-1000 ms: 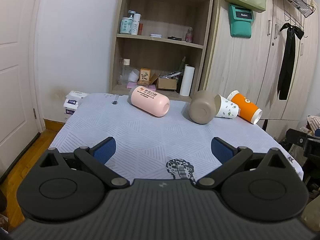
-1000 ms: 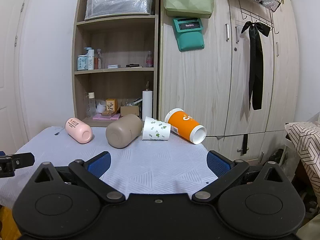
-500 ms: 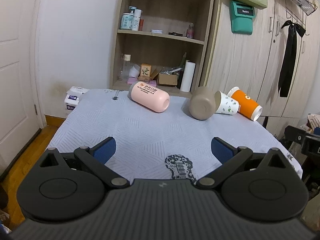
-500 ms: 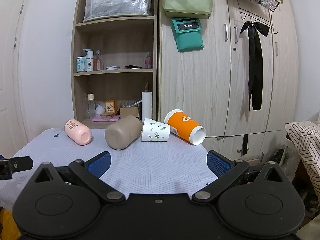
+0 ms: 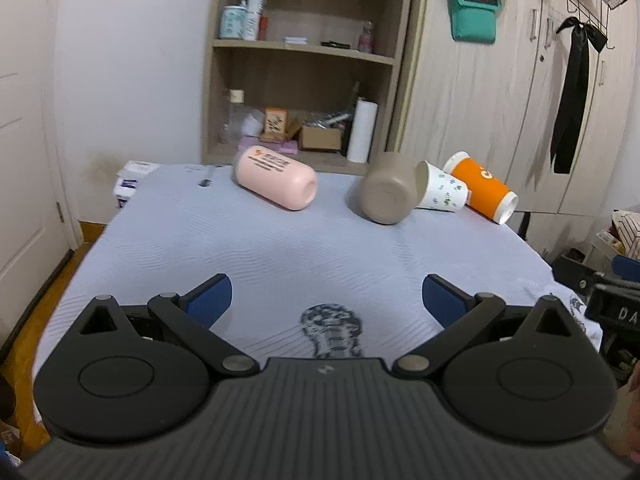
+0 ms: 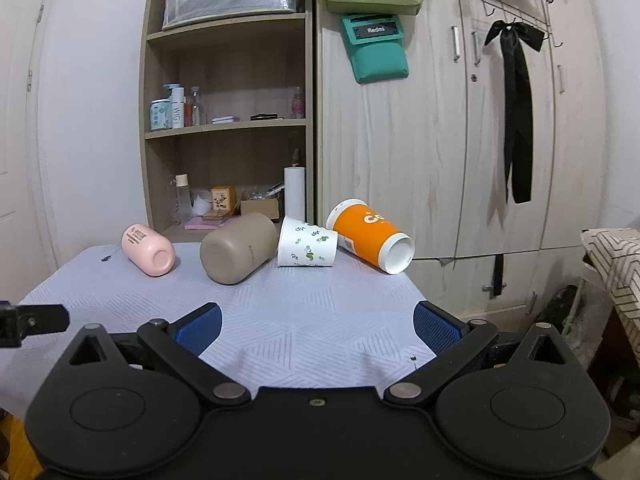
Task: Flip cup upright
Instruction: 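Move the right tool to the orange cup and close around its body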
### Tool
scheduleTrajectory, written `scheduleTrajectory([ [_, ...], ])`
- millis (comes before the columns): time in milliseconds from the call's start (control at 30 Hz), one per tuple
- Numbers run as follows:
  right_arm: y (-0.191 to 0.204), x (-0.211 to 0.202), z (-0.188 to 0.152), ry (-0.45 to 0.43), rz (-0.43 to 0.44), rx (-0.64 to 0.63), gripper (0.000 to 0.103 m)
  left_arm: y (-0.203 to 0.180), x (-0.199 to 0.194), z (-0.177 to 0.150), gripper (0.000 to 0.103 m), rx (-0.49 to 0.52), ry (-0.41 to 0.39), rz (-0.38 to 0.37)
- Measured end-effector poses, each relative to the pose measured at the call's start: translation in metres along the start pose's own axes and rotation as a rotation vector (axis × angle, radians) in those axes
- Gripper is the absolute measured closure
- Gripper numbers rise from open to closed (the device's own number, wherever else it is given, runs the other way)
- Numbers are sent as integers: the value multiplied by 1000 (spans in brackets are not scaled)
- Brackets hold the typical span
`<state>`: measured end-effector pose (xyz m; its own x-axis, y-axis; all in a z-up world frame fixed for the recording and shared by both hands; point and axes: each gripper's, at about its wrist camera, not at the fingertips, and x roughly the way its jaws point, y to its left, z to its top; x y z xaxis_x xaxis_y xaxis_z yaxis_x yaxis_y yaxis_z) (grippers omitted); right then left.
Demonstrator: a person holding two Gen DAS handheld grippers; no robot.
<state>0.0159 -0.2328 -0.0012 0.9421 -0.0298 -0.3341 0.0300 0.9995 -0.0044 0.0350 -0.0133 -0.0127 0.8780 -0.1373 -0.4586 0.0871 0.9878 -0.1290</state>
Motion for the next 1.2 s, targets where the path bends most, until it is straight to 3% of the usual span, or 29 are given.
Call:
scheduleTrajectory([
  [167, -17, 15, 6, -12, 44, -66, 0, -28, 25, 20, 0, 63, 39, -48],
  [300, -51, 22, 13, -23, 184, -69, 0, -53, 40, 41, 0, 71, 7, -120],
  [400, -75, 31, 18, -19, 182, -68, 0, -73, 53, 55, 0, 88, -2, -154],
  [667, -111, 84, 33, 1, 175, -121, 0, -128, 121, 84, 0, 115, 80, -221],
  [900, -137, 166, 36, 81, 214, -137, 0, -165, 178, 95, 0, 48, 147, -282],
  [1200, -137, 232, 41, 101, 286, -300, 0, -183, 230, 105, 2, -110, 264, -295],
])
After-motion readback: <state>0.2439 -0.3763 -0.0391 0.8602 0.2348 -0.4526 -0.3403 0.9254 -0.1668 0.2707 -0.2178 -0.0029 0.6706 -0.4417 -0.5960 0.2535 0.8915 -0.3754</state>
